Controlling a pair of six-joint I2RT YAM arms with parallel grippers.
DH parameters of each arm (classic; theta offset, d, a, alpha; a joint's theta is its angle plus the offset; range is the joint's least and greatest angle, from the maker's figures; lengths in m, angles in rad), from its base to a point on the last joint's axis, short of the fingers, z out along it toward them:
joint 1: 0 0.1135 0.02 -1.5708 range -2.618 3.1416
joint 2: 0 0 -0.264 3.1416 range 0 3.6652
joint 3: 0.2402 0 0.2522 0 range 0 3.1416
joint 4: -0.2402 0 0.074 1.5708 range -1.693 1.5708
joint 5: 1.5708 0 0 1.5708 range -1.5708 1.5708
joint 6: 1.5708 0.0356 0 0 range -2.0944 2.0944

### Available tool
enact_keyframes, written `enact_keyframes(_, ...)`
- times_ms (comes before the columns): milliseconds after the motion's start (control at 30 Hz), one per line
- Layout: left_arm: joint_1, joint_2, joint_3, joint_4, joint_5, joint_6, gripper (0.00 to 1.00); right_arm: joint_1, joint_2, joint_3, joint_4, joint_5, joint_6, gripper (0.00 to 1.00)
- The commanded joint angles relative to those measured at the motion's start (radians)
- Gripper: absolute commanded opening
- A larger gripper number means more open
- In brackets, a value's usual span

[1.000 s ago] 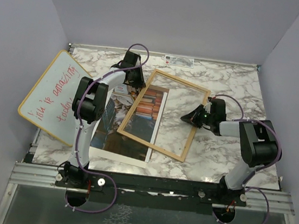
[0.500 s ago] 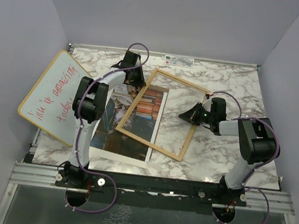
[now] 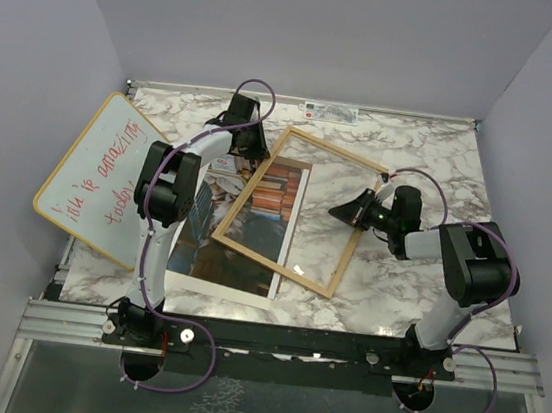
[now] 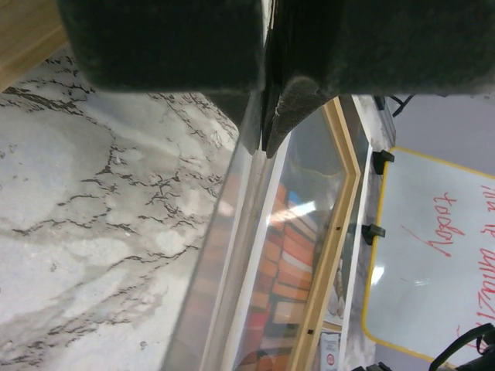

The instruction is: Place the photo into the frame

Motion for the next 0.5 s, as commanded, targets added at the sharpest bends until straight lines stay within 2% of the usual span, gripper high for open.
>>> enact_keyframes(0,-0.006,0.117,-0.049,-0.174,-0.071,0.032,0.23,0.005,-0.021,-0.003,0.096,-0.035,-0.025,0.01)
enact_keyframes(467,-0.006,0.128,-0.043,-0.177,-0.075,0.021,0.23,0.005,-0.080,-0.039,0.110,-0.035,-0.082,0.01)
